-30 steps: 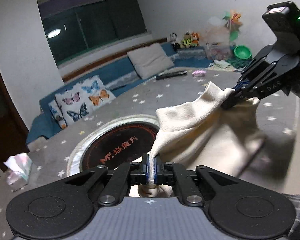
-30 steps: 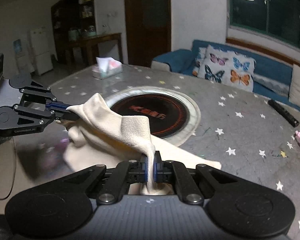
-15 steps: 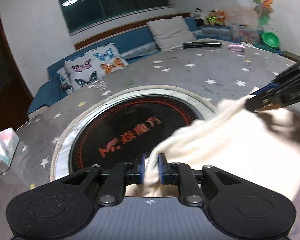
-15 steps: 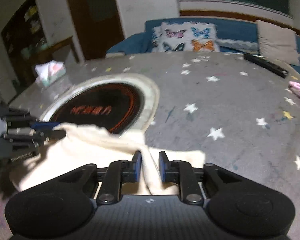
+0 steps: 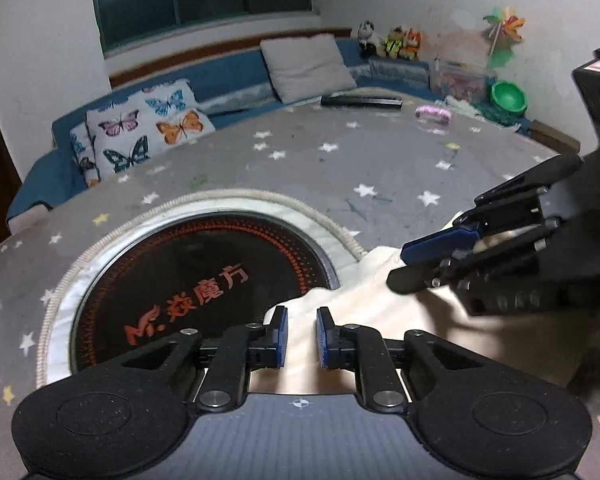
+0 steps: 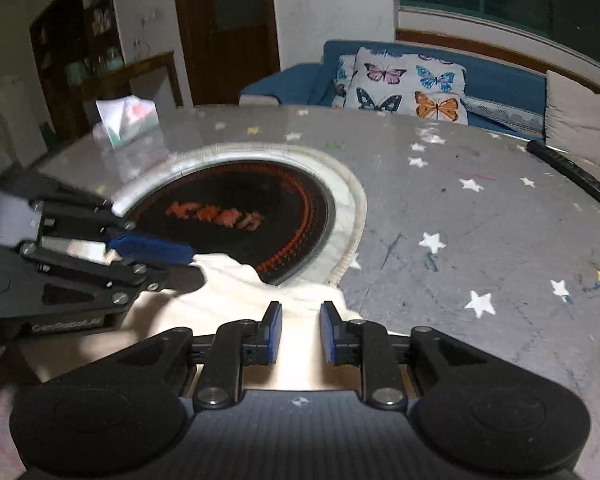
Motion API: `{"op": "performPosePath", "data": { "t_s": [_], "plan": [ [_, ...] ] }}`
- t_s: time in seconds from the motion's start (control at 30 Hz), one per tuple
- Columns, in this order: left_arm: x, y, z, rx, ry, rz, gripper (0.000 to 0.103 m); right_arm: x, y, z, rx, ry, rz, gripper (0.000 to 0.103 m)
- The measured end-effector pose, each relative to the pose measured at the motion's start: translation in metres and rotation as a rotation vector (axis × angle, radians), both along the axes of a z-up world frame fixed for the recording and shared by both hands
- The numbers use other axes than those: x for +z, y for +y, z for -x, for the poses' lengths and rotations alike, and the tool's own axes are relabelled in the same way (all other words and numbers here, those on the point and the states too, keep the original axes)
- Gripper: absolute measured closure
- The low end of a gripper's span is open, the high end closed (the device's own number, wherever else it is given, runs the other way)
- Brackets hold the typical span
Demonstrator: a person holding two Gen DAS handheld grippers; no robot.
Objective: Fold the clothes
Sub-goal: 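Lift the hem with both grippers and fold it up toward the collar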
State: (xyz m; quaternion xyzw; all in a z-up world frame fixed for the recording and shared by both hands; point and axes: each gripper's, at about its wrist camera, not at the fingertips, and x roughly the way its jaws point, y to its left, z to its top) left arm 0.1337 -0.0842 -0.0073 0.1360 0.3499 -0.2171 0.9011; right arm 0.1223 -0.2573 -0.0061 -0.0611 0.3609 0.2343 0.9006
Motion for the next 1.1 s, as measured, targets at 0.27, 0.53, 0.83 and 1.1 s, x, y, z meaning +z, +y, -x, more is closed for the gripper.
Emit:
{"op": "performPosePath", "data": {
  "t_s": [0.27,0.53,0.83,1.1],
  "plan": [
    [-0.005,0.003,-0.005,0.012,0.013,0.010,0.084,0.013,0.006,0.020,0.051,-0.057,0.026,0.082],
    [-0.004,0.002,-0.006,0.027,0.009,0.017,0.084,0.017,0.020,0.043,0.121,-0.107,0.086,0.082],
    [0.003,0.009,0.010,0.069,-0.042,0.019,0.084,0.013,0.027,0.091,0.228,-0.092,0.116,0.081],
    [0.017,0.032,0.078,0.031,-0.101,0.054,0.084,0.020,-0.017,0.124,0.134,-0.073,0.063,0.068]
  ]
}}
